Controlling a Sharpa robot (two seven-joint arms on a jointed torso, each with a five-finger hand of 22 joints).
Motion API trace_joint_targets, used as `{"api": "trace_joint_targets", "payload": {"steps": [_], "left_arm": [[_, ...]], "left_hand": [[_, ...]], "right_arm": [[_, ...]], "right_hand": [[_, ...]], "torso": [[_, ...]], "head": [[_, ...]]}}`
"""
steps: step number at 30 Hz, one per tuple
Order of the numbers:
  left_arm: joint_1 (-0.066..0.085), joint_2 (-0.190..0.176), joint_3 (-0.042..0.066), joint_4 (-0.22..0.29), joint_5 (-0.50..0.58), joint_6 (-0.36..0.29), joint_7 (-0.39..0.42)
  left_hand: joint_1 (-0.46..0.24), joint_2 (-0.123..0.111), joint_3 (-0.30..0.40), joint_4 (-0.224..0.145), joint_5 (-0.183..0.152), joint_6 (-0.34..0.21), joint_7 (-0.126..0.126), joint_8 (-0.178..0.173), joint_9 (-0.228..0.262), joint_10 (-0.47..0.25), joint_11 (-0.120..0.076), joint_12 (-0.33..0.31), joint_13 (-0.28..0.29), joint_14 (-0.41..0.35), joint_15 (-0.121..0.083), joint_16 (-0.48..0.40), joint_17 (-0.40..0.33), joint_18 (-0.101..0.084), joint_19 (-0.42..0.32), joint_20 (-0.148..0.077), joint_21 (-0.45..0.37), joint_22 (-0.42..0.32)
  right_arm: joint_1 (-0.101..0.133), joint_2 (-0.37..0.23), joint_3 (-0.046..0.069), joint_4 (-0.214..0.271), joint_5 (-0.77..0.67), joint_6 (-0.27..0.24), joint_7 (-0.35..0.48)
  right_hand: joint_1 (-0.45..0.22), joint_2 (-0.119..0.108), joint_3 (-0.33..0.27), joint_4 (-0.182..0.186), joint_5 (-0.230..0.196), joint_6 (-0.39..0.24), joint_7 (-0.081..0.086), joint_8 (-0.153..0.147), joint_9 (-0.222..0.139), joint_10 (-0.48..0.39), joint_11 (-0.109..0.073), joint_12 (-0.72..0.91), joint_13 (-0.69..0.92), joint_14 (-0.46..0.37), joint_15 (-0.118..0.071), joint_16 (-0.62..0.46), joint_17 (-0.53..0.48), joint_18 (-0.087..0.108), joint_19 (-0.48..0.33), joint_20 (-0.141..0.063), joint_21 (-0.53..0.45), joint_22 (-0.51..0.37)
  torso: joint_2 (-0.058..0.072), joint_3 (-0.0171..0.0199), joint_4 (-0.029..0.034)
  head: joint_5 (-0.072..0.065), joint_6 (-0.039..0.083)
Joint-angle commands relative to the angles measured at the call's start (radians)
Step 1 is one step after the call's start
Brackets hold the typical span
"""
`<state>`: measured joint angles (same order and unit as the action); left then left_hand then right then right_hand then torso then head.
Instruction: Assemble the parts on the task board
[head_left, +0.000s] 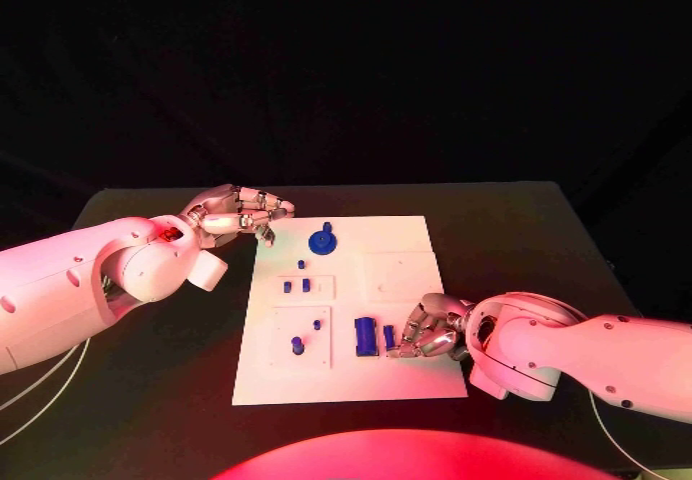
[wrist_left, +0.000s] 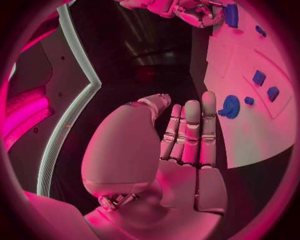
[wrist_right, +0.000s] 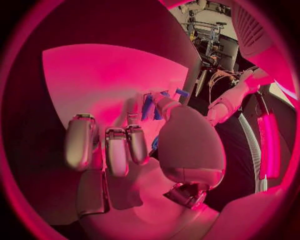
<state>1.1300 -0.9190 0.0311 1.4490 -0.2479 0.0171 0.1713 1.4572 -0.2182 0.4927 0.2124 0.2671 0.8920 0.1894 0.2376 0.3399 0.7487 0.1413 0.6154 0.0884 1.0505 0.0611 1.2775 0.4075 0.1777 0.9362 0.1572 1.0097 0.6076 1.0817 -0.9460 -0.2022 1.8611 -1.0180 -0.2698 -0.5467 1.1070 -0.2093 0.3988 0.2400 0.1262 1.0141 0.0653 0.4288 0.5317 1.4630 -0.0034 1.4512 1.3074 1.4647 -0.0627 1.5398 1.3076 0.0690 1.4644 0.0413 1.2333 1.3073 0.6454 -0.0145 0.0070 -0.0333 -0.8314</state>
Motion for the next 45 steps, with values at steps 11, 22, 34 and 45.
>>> {"api": "trace_joint_targets", "payload": {"steps": [11, 22, 34, 45], "left_arm": [[0.001, 0.001, 0.0, 0.002, -0.001, 0.012, 0.004], [0.0, 0.001, 0.0, 0.003, 0.0, 0.01, 0.005], [-0.002, 0.014, -0.016, -0.016, 0.076, -0.059, 0.061], [-0.007, 0.096, -0.024, -0.134, 0.212, -0.201, 0.186]], "left_hand": [[0.001, 0.011, 0.001, -0.006, 0.001, -0.008, -0.001, 0.005, 0.002, -0.007, -0.001, 0.006, 0.001, -0.001, 0.003, 0.004, -0.001, 0.008, 0.007, 0.002, -0.005, -0.001], [0.001, 0.012, 0.001, -0.006, 0.001, -0.008, -0.001, 0.006, 0.002, -0.007, -0.001, 0.007, 0.0, -0.001, 0.004, 0.004, -0.001, 0.008, 0.007, 0.002, -0.006, -0.001], [-0.004, 0.01, -0.001, -0.003, 0.0, -0.013, 0.0, 0.005, 0.002, -0.004, -0.001, 0.01, 0.001, -0.003, 0.004, 0.004, -0.002, 0.007, 0.007, 0.003, -0.007, -0.002], [-0.006, 0.002, -0.006, 0.004, -0.001, -0.029, 0.005, 0.011, 0.005, -0.007, 0.014, 0.016, -0.008, -0.221, 0.032, -0.19, -0.098, 0.001, -0.139, 0.029, -0.176, -0.087]], "right_arm": [[-0.003, 0.029, -0.001, -0.039, -0.018, -0.01, 0.007], [0.006, 0.007, 0.0, -0.024, -0.005, -0.059, 0.065], [0.061, 0.005, 0.003, -0.128, 0.294, -0.179, 0.509], [0.11, 0.117, 0.02, -0.481, 0.673, -0.136, 0.846]], "right_hand": [[0.004, 0.011, -0.003, 0.002, 0.008, 0.008, 0.002, -0.005, -0.002, 0.046, -0.003, 0.007, 0.176, 0.091, -0.005, 0.003, 0.192, -0.011, 0.019, 0.0, 0.005, 0.186], [0.01, 0.006, -0.007, -0.002, 0.008, 0.004, 0.003, -0.007, -0.002, 0.041, -0.003, -0.003, 0.169, 0.09, -0.006, 0.001, 0.186, -0.008, 0.016, -0.001, -0.008, 0.183], [0.068, -0.018, -0.065, -0.012, 0.095, -0.096, 0.048, -0.085, -0.027, -0.024, 0.036, -0.099, 0.099, 0.061, 0.026, -0.057, 0.069, 0.025, -0.051, 0.025, -0.225, 0.13], [0.203, 0.013, -0.003, -0.053, 0.092, -0.184, 0.098, -0.103, -0.029, -0.527, 0.09, -0.771, -0.439, -0.317, 0.085, -0.685, -0.658, 0.107, -0.39, 0.083, -0.993, -0.186]], "torso": [[-0.001, -0.0004, -0.0009], [-0.001, 0.0005, -0.0012], [-0.03, -0.0104, -0.004], [-0.072, -0.0231, -0.0107]], "head": [[-0.001, 0.001], [0.0, 0.007], [0.0, 0.049], [0.008, 0.149]]}}
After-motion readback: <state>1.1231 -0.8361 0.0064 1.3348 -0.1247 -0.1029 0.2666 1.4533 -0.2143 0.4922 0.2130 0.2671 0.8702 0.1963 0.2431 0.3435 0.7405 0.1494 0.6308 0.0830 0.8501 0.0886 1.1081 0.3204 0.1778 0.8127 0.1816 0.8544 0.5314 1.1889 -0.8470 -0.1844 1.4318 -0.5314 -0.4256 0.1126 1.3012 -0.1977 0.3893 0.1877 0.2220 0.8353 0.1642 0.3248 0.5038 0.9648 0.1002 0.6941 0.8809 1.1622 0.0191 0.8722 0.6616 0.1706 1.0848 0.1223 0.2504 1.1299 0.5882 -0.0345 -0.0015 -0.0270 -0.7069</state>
